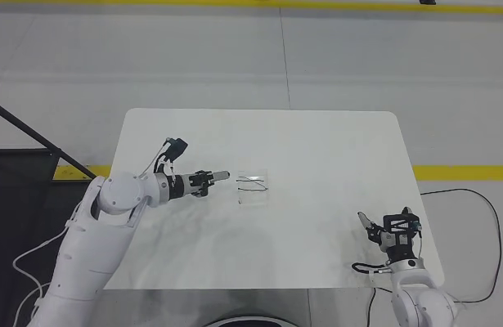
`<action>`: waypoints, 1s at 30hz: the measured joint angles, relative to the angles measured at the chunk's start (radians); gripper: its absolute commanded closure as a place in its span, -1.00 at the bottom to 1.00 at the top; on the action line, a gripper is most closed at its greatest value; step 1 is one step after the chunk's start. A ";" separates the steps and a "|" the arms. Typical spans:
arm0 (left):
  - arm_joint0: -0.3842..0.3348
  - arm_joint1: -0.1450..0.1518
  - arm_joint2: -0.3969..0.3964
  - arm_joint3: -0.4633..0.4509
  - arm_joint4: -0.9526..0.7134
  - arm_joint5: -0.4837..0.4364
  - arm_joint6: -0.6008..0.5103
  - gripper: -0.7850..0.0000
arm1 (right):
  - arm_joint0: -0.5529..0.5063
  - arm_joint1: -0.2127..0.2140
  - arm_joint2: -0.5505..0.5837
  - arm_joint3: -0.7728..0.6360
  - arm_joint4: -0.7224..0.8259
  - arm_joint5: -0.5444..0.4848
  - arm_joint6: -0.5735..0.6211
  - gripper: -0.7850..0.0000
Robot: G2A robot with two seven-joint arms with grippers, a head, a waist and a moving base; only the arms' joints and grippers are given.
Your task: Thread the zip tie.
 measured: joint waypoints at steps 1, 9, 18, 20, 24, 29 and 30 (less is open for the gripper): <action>0.000 0.001 0.001 0.001 -0.001 -0.003 -0.001 -1.00 | 0.000 0.000 0.000 0.000 0.000 0.000 0.000 -1.00; 0.004 0.007 0.008 -0.012 0.004 -0.001 0.005 -1.00 | 0.000 0.000 0.000 0.000 0.000 0.000 0.000 -1.00; -0.022 0.004 0.038 0.007 -0.025 0.023 0.039 -1.00 | 0.000 0.000 0.000 0.000 0.000 0.000 0.000 -1.00; -0.027 0.003 0.044 0.012 -0.035 0.027 0.048 -1.00 | 0.000 0.000 0.000 0.000 0.000 0.000 0.000 -1.00; -0.037 0.001 0.056 0.025 -0.043 0.031 0.065 -1.00 | 0.000 0.000 0.000 0.000 0.000 0.000 0.000 -1.00; -0.048 0.000 0.074 0.044 -0.039 0.036 0.082 -1.00 | 0.000 0.000 0.000 0.000 0.000 0.000 0.000 -1.00; -0.051 0.000 0.077 0.048 -0.039 0.037 0.085 -1.00 | 0.000 0.000 0.000 0.000 0.000 0.000 0.000 -1.00</action>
